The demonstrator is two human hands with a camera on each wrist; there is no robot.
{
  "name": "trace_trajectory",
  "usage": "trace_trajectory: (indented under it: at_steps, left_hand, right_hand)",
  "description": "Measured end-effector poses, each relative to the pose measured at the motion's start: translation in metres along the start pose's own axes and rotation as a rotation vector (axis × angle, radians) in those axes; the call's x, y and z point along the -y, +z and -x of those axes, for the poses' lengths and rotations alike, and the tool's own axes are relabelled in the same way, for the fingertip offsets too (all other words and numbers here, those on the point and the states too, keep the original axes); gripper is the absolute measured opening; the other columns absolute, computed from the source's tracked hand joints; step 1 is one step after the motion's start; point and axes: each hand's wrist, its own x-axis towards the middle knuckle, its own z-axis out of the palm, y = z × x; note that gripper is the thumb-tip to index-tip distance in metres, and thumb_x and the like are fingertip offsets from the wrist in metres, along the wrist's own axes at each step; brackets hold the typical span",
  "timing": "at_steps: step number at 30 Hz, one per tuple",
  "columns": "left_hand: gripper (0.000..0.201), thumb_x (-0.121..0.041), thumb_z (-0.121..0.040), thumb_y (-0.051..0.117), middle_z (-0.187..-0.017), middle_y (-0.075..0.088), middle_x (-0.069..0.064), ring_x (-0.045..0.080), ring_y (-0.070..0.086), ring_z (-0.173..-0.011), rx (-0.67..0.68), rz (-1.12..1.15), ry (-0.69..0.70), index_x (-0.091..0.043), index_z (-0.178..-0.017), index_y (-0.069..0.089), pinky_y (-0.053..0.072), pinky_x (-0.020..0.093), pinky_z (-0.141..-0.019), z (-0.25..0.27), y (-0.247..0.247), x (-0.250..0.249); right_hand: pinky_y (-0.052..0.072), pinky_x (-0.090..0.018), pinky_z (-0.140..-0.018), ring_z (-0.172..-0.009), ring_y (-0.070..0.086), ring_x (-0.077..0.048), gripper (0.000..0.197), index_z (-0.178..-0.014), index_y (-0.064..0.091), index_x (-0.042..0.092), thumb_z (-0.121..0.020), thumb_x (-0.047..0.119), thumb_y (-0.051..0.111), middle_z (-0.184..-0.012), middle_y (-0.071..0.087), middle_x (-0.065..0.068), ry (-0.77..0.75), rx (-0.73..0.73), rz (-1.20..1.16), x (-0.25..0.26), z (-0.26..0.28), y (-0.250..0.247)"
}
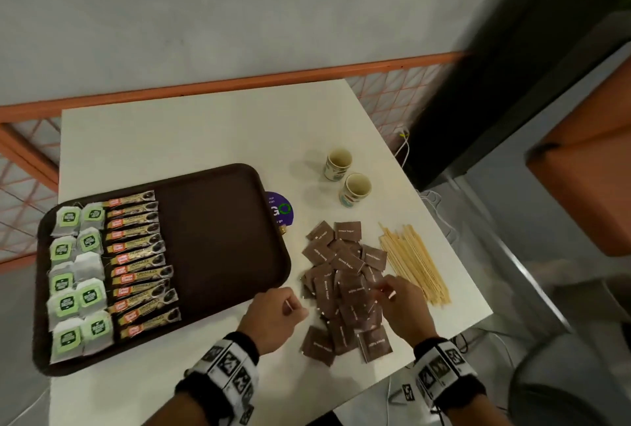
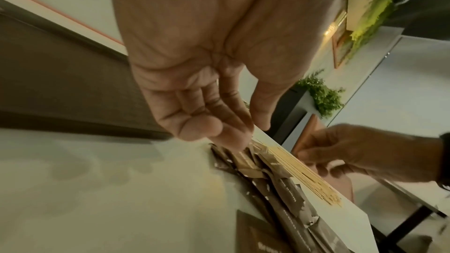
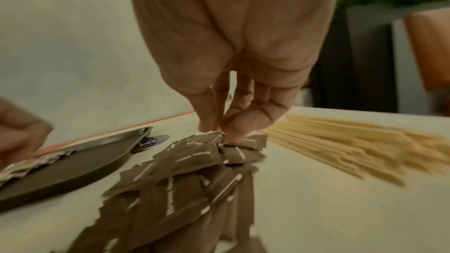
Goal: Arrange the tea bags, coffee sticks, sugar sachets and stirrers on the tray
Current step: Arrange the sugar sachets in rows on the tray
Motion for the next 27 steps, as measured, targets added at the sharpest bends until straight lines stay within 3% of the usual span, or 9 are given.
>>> trace_trajectory:
  at_steps: [2, 5, 8, 13, 18, 23, 27]
  left_hand:
    - [0.018, -0.034, -0.086, 0.068, -0.072, 0.065, -0.011, 0.006, 0.060, -0.070, -0.030, -0.030, 0.000, -0.027, -0.073, 0.059, 0.055, 0.030, -0.074, -0.016, 0.012, -0.016]
    - [0.011, -0.031, -0.087, 0.068, -0.080, 0.065, -0.013, 0.010, 0.064, -0.082, -0.085, -0.096, -0.049, -0.029, -0.080, 0.059, 0.056, 0.035, -0.078, -0.034, 0.029, -0.033]
    - [0.012, -0.028, -0.086, 0.067, -0.094, 0.064, -0.011, 0.014, 0.062, -0.092, -0.108, -0.147, -0.106, -0.032, -0.088, 0.056, 0.054, 0.041, -0.084, -0.044, 0.039, -0.038]
    - [0.029, -0.032, -0.087, 0.067, -0.115, 0.052, -0.006, 0.019, 0.058, -0.106, -0.105, -0.242, -0.139, -0.030, -0.112, 0.051, 0.050, 0.045, -0.091, -0.047, 0.049, -0.040]
    - [0.044, -0.037, -0.084, 0.070, -0.125, 0.042, -0.003, 0.022, 0.054, -0.115, -0.091, -0.333, -0.136, -0.030, -0.122, 0.047, 0.047, 0.045, -0.093, -0.053, 0.058, -0.047]
    - [0.034, -0.032, -0.085, 0.071, -0.125, 0.042, -0.003, 0.021, 0.055, -0.111, -0.108, -0.324, -0.135, -0.028, -0.111, 0.050, 0.046, 0.042, -0.091, -0.053, 0.062, -0.053]
    - [0.022, -0.026, -0.089, 0.065, -0.122, 0.044, -0.004, 0.020, 0.056, -0.105, -0.122, -0.292, -0.128, -0.025, -0.104, 0.049, 0.045, 0.040, -0.088, -0.049, 0.062, -0.054]
  right_hand:
    - [0.048, -0.021, -0.075, -0.084, 0.060, -0.006, 0.016, -0.107, 0.068, 0.027, -0.091, 0.022, 0.065, -0.104, 0.062, 0.011, -0.098, 0.098, 0.058, 0.008, -0.015, -0.002]
    - [0.051, -0.031, -0.092, -0.115, 0.056, -0.016, 0.056, -0.137, 0.050, 0.031, -0.086, 0.020, 0.069, -0.135, 0.049, 0.010, -0.176, 0.320, 0.174, 0.019, -0.037, 0.001]
    - [0.051, -0.041, -0.096, -0.124, 0.051, -0.025, 0.067, -0.141, 0.043, 0.032, -0.083, 0.015, 0.071, -0.147, 0.039, 0.008, -0.214, 0.399, 0.261, 0.021, -0.046, 0.009]
    - [0.053, -0.040, -0.092, -0.114, 0.056, -0.023, 0.043, -0.123, 0.056, 0.027, -0.083, 0.019, 0.071, -0.133, 0.051, 0.004, -0.188, 0.399, 0.232, 0.008, -0.057, 0.016]
    - [0.052, -0.035, -0.082, -0.093, 0.060, -0.018, 0.017, -0.097, 0.066, 0.021, -0.083, 0.030, 0.070, -0.107, 0.060, 0.004, -0.185, 0.378, 0.136, 0.000, -0.062, 0.006]
    - [0.050, -0.028, -0.073, -0.076, 0.062, -0.010, 0.014, -0.090, 0.069, 0.019, -0.079, 0.023, 0.076, -0.083, 0.070, 0.005, -0.094, 0.282, -0.154, -0.007, -0.072, -0.016]
    - [0.041, -0.012, -0.065, -0.082, 0.060, -0.003, 0.028, -0.101, 0.066, 0.023, -0.076, 0.020, 0.079, -0.089, 0.063, 0.014, -0.057, 0.273, -0.126, 0.013, -0.077, 0.000]
